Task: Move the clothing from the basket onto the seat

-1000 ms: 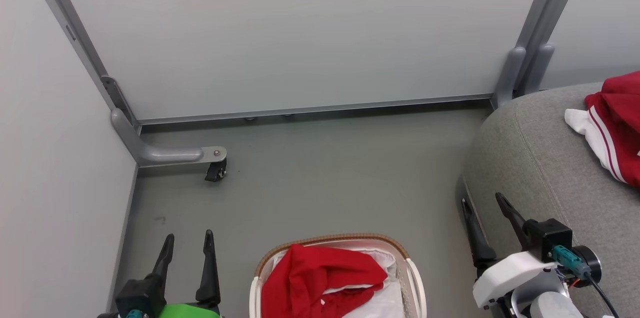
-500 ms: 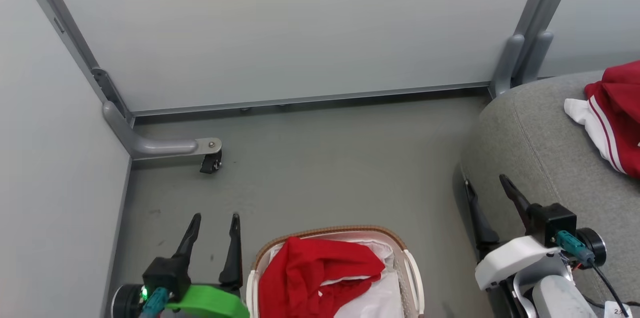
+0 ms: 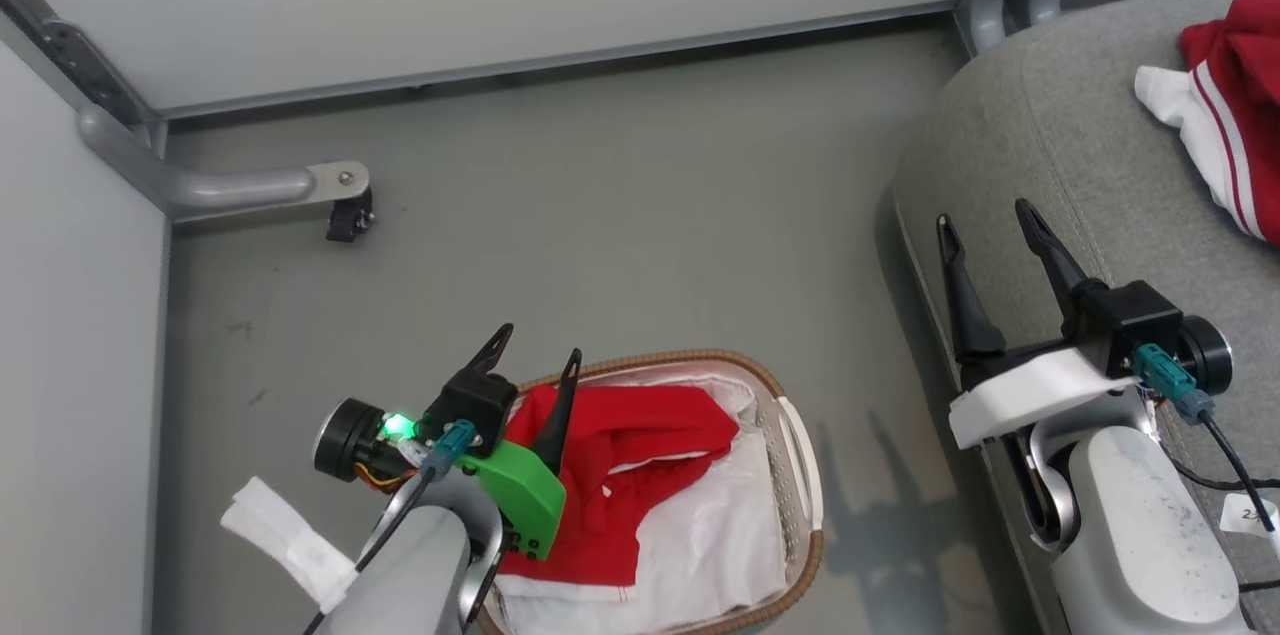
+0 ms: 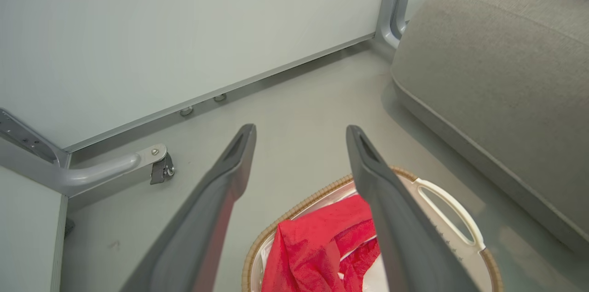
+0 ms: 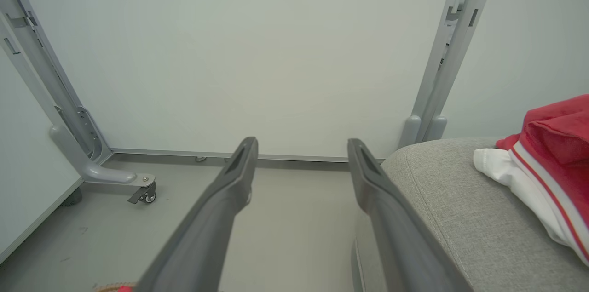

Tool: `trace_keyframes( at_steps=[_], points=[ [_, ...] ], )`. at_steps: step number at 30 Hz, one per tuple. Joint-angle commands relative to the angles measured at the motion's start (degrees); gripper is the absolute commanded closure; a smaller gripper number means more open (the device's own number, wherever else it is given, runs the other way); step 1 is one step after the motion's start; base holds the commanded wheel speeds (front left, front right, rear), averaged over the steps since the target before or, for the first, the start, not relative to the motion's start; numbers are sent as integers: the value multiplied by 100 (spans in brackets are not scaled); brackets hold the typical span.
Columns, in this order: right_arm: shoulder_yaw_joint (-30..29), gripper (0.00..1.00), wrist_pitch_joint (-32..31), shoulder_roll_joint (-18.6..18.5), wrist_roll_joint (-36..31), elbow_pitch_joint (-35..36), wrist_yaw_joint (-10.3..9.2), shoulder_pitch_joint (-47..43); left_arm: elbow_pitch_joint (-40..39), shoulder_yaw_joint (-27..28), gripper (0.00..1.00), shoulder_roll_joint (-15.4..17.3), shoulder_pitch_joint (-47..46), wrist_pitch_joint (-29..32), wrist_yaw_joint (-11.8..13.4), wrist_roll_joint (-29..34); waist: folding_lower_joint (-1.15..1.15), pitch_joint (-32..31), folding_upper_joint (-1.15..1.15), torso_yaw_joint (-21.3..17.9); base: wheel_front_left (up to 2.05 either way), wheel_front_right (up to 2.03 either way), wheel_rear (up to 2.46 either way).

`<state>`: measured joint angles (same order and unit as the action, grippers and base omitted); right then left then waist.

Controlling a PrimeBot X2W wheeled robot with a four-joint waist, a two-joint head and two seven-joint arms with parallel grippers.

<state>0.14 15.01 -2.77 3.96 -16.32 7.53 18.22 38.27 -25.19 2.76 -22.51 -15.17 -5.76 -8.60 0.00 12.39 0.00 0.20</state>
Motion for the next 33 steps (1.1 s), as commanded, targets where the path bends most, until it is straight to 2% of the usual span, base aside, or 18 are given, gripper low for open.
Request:
trace_keyframes(
  at_steps=[1, 9, 15, 23, 33],
  points=[
    [7, 0, 27, -20, -34, 52, -8, 147, 296, -154, 0, 23, -314, 3, -27, 188, 0, 860, 0, -527, 0, 0, 0],
    [222, 0, 27, -18, 181, 214, -8, 581, 1902, -658, 0, 35, -1264, 3, -92, 566, 0, 1827, 0, -1033, 0, 0, 0],
    [457, 0, 27, -16, 398, 342, -8, 884, 2605, -834, 0, 79, -1763, 3, -114, 667, 0, 2373, 0, -1343, 0, 0, 0],
    [735, 0, 27, -14, 669, 486, -7, 1149, 3166, -1152, 0, 239, -2210, 4, -61, 935, 0, 2813, 0, -1599, 0, 0, 0],
    [927, 0, 26, -17, 921, 613, -7, 1290, 3379, -1405, 0, 472, -2681, 6, 103, 1131, 0, 3124, 0, -1740, 0, 0, 0]
  ],
)
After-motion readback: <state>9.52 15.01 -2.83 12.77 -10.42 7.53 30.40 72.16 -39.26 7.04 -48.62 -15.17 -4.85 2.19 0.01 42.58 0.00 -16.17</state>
